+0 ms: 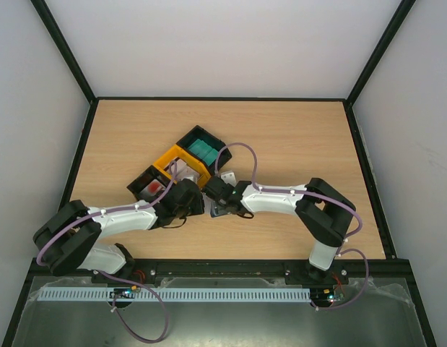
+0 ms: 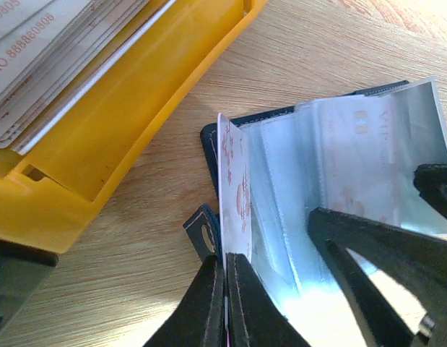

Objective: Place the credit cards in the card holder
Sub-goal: Insert the credit card into the card holder.

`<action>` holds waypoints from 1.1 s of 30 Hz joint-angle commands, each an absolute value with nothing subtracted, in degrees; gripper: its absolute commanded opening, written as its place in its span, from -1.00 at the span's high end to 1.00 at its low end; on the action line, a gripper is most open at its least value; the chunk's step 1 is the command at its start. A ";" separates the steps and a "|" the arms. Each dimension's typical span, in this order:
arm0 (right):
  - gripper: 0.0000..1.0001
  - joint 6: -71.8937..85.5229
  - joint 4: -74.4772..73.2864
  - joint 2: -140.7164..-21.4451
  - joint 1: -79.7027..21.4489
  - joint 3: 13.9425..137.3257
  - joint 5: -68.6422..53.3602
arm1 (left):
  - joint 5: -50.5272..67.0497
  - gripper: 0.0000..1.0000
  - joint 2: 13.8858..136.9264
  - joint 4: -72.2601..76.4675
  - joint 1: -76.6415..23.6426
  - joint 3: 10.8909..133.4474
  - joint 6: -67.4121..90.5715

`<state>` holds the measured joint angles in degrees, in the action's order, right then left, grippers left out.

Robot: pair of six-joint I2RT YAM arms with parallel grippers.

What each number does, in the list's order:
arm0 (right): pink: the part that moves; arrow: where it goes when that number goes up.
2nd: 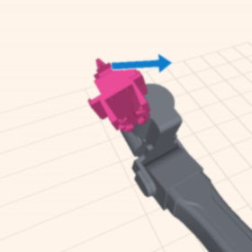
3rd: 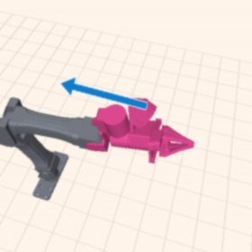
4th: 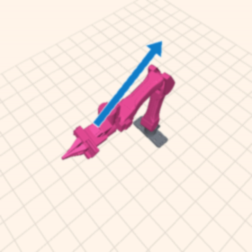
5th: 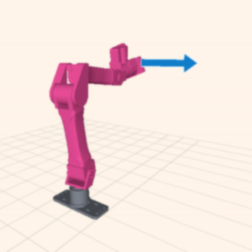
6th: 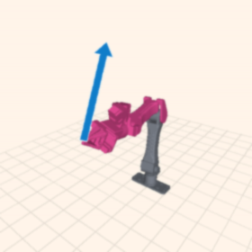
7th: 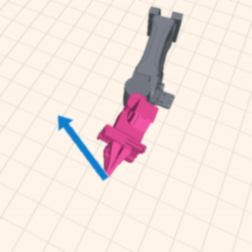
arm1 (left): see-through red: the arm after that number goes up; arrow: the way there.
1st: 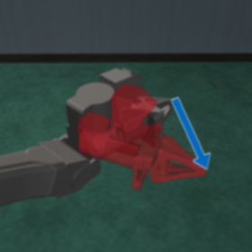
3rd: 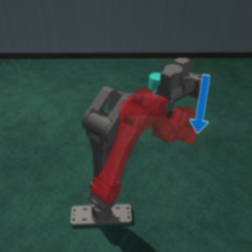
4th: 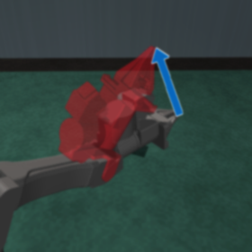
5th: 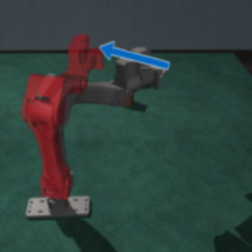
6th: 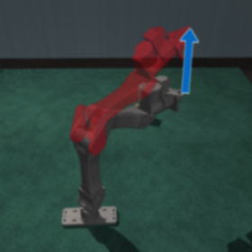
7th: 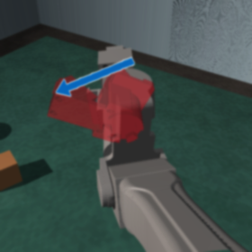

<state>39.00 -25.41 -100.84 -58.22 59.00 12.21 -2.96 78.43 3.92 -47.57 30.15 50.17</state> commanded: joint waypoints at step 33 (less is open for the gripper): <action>-0.27 44.69 -34.74 -103.05 -59.57 62.64 19.58 | -1.41 0.95 80.72 -1.49 -47.79 28.00 49.84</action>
